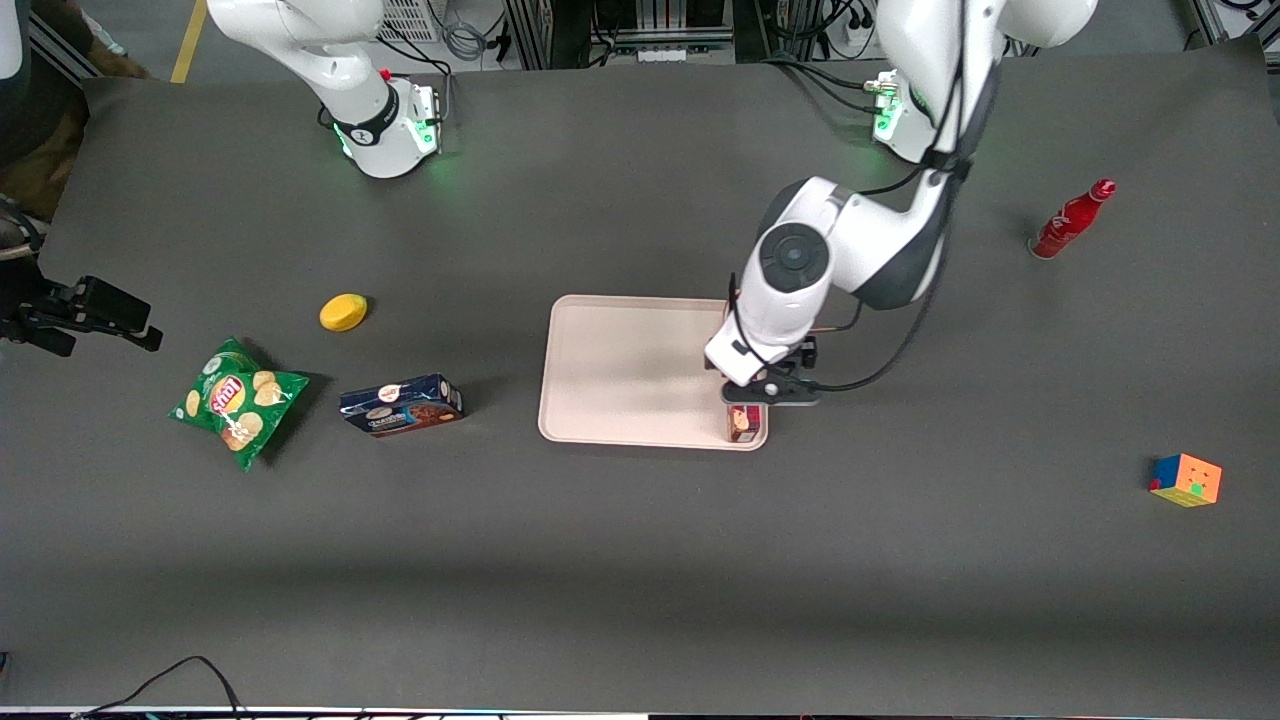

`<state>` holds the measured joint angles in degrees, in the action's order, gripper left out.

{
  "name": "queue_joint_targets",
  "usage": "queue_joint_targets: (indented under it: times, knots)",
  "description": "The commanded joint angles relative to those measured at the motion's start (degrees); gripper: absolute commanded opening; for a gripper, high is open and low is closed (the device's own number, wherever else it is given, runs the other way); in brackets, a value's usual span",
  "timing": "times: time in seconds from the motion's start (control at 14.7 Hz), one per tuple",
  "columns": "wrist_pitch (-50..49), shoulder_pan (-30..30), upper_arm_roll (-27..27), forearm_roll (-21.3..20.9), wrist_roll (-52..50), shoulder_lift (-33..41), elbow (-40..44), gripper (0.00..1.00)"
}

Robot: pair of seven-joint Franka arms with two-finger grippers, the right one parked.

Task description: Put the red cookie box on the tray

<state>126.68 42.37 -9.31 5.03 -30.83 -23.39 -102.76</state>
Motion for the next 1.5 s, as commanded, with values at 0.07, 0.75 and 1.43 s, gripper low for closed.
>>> queue_joint_targets:
  times: [0.07, 0.75, 1.43]
  knots:
    - [-3.5, -6.6, -0.4, 0.2, 1.9, 9.9, -0.4, 1.0]
    - [-24.3, -27.3, -0.8, -0.8, 24.0, 24.2, 6.7, 1.0]
    - [-31.3, -29.7, -0.8, -8.5, 31.4, 29.9, 6.8, 1.0]
